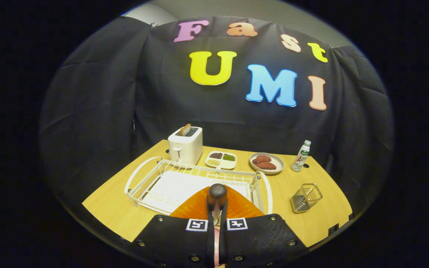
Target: Take the plate from the dish rack, then take the spoon from the basket and place it into the plate.
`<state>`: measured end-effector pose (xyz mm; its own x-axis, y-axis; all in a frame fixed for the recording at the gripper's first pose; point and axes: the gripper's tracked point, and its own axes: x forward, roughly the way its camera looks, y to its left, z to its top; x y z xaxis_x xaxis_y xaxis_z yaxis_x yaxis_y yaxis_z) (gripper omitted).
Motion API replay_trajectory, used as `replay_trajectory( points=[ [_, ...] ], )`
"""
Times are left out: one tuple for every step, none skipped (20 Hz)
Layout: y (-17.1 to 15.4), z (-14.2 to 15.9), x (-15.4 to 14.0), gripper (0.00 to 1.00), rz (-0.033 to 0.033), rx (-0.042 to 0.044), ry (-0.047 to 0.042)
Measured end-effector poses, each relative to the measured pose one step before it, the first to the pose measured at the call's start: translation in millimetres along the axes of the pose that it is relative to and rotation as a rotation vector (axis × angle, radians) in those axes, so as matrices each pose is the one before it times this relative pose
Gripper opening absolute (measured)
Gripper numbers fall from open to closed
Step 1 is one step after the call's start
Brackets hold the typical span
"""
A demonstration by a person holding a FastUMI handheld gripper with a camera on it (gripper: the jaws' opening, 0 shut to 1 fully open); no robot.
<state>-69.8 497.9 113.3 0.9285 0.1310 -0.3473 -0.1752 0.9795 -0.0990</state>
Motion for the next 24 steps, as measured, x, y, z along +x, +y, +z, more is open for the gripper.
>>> replay_trajectory(
  points=[
    [8.62,-8.37,0.07,0.04,0.00885,-0.00237,0.01841],
    [6.77,-9.33,1.39,0.04,0.00918,-0.00359,0.01754],
    [6.47,-7.2,1.14,0.04,0.00931,-0.00418,0.01579],
    [6.51,-7.98,3.16,0.05,0.01058,-0.0019,0.01415],
    [6.1,-6.63,2.23,0.05,0.0123,-0.00165,0.0149],
    [6.26,-6.82,2.32,0.04,0.01261,-0.00311,0.01577],
    [5.24,-5.19,1.55,0.04,0.01202,-0.0036,0.01303],
    [5.68,-7.0,1.46,0.04,0.01255,-0.00409,0.01495],
    [3.03,-3.06,9.72,0.05,0.0083,-0.00292,0.01172],
    [4.41,-3.11,1.6,0.04,0.00825,-0.00135,0.00624],
    [3.89,-3.49,2.12,0.05,0.00869,-0.00102,0.00702],
    [3.07,-3.05,1.78,0.05,0.00629,-0.00214,0.00611],
    [3.01,-3.01,0.87,0.05,0.00616,-0.00584,0.00572],
    [2.3,-3.25,2.35,0.05,0.00671,-0.01085,0.00533],
    [2.0,-2.47,1.58,0.05,0.00754,-0.01482,0.00958],
    [2.8,-3.94,2.21,0.04,0.01113,-0.01477,0.01046],
    [3.86,-0.42,-0.73,0.05,0.01653,-0.01459,0.00178],
    [1.14,2.33,1.83,0.05,0.00582,-0.0116,-0.01335],
    [3.55,-1.88,2.25,0.07,0.02087,0.00026,0.00362],
    [0.35,0.45,0.01,0.08,0.00553,0.00002,-0.00326],
    [-0.67,1.7,-2.64,0.1,0.00349,0.00027,-0.00238],
    [-2.38,0.47,0.16,0.13,-0.00759,-0.00105,-0.003],
    [-5.91,1.85,-4.17,0.25,-0.01947,-0.00567,-0.0084],
    [-2.56,2.5,0.16,0.27,-0.01295,-0.00753,-0.01051]
  ],
)
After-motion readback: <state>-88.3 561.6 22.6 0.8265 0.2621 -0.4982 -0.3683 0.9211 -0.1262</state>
